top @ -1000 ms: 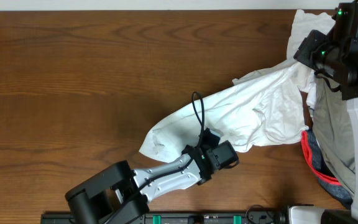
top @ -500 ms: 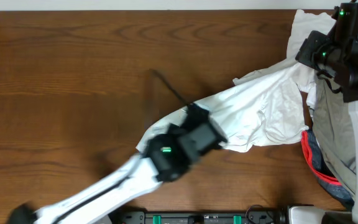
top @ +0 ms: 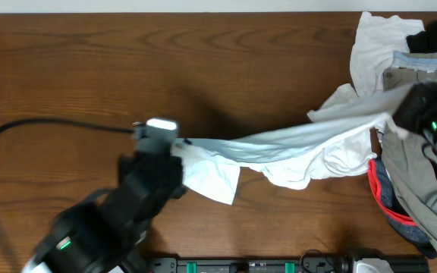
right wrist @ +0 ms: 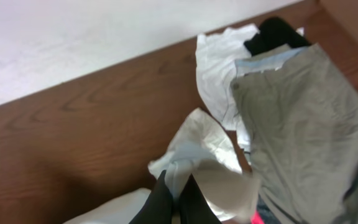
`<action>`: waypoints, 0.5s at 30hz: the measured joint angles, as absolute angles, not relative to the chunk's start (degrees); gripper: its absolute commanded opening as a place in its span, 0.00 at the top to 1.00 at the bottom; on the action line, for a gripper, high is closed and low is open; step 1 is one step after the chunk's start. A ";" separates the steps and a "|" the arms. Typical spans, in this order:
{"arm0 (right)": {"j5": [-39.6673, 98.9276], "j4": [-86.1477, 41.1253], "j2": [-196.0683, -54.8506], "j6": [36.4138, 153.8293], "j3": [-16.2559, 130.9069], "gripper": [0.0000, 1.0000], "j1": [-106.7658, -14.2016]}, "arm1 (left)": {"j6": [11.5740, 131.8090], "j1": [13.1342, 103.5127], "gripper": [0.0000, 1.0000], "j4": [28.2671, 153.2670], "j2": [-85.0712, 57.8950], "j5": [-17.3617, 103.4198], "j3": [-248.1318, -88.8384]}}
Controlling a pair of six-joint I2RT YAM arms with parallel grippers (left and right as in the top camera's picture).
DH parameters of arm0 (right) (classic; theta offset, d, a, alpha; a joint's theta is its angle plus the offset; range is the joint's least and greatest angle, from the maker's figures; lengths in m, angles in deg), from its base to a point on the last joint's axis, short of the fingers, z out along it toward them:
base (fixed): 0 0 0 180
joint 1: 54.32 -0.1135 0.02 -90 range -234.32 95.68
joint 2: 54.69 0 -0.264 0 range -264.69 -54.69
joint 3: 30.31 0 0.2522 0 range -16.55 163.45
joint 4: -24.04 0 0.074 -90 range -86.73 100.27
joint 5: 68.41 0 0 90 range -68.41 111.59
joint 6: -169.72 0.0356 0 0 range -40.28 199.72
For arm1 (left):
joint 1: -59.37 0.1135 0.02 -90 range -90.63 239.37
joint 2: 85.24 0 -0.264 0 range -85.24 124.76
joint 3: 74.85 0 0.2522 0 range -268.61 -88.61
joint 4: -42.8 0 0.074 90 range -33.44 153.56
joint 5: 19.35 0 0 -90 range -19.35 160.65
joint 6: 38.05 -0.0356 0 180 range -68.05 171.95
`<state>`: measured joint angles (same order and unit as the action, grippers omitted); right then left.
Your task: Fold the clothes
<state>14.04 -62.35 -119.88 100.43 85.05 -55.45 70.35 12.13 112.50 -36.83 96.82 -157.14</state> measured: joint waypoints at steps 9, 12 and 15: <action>13.88 -58.00 -112.33 99.10 85.86 0.99 -55.45 | 67.88 12.13 0.94 106.45 -44.42 99.53 -160.75; 14.19 -56.53 -114.91 98.86 86.47 0.99 -55.45 | 65.19 12.41 0.94 103.00 -41.93 102.17 -160.75; 15.41 -55.33 -120.92 98.71 86.73 0.99 -55.45 | 62.76 14.34 0.94 99.70 -36.61 104.12 -160.77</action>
